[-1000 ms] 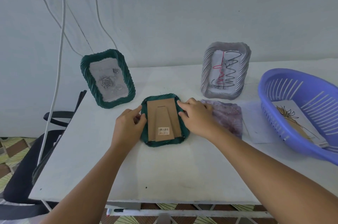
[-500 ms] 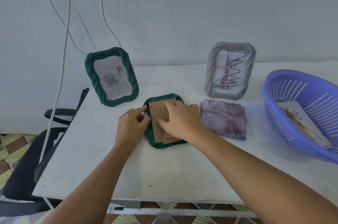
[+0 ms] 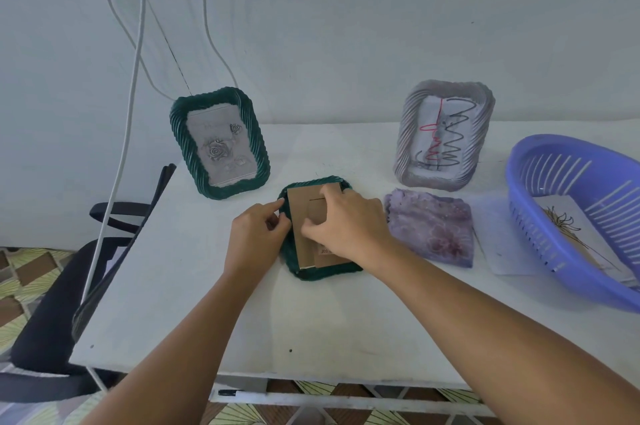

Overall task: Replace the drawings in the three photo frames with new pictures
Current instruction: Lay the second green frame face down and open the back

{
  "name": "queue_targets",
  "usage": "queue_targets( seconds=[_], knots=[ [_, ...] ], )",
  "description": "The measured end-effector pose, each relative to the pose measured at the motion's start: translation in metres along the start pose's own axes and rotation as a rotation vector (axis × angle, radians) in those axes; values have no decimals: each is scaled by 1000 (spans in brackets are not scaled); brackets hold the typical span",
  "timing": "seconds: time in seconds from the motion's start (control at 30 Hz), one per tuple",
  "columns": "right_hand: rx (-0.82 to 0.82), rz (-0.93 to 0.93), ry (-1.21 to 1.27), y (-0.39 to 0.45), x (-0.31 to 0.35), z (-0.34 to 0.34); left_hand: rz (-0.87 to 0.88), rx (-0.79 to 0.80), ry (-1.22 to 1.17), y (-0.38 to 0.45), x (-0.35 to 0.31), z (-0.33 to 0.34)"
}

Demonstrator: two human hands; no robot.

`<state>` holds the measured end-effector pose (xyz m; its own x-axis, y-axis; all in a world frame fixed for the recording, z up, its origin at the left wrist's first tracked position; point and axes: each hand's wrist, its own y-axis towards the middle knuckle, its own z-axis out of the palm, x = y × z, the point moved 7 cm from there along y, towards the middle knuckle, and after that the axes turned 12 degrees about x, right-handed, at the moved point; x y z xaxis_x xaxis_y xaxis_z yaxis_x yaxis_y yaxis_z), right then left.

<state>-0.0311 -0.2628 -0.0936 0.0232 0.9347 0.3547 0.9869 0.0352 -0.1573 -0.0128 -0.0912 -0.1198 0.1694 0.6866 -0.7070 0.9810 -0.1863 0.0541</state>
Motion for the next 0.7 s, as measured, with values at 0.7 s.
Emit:
queue_targets(
  seconds=[0.7],
  knots=[
    [-71, -26, 141, -23, 4, -32, 14, 88, -374, -11, -33, 1]
  ],
)
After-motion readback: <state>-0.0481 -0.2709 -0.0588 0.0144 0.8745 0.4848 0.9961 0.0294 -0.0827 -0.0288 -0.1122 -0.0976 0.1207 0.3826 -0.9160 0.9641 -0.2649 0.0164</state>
